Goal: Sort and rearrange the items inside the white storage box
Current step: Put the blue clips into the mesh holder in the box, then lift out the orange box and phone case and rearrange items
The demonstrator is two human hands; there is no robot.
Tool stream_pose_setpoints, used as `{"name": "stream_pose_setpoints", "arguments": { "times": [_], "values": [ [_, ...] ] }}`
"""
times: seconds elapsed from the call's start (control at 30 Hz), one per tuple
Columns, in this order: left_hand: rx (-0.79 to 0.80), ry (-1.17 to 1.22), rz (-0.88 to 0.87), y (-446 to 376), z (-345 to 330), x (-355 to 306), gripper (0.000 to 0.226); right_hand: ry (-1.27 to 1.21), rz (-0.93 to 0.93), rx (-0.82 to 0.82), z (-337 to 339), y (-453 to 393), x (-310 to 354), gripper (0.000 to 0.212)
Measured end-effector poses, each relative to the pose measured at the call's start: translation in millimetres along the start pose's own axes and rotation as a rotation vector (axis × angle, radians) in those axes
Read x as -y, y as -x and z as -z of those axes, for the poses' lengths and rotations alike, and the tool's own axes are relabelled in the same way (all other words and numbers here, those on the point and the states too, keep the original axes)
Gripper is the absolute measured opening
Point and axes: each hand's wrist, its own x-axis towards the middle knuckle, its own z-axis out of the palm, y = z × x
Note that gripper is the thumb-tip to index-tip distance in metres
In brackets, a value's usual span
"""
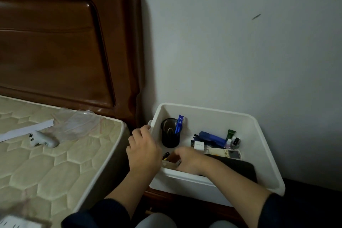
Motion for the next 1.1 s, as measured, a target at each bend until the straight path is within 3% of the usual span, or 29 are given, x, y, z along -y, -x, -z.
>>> {"name": "stream_pose_setpoints", "arguments": {
  "times": [0.4,0.6,0.73,0.8,0.9,0.97,1.1],
  "values": [
    [-0.003,-0.062,-0.008,-2,-6,2,0.048,0.116,-0.008,-0.039,-15,-24,-7,0.041],
    [-0.070,-0.130,-0.028,1,-5,-1,0.044,-0.068,0.063,-0.229,8,14,-12,0.028],
    [-0.191,-0.178,-0.302,5,0,-8,0.044,-0.303,0.058,-0.483,36,49,-41,0.025],
    [-0.035,-0.090,-0.381,8,-2,-25,0.039,-0.406,0.028,-0.699,46,65,-62,0.023],
    [0.582,0.293,-0.145,13,-15,-60,0.045,-0.386,-0.042,-0.973,52,91,-89,0.031],
    [0.856,0.327,-0.055,14,-27,-82,0.055,-0.283,-0.073,-1.078,52,105,-102,0.033],
    [0.903,0.229,-0.021,12,-47,-105,0.079,-0.181,-0.106,-1.128,50,117,-115,0.033]
  ]
}}
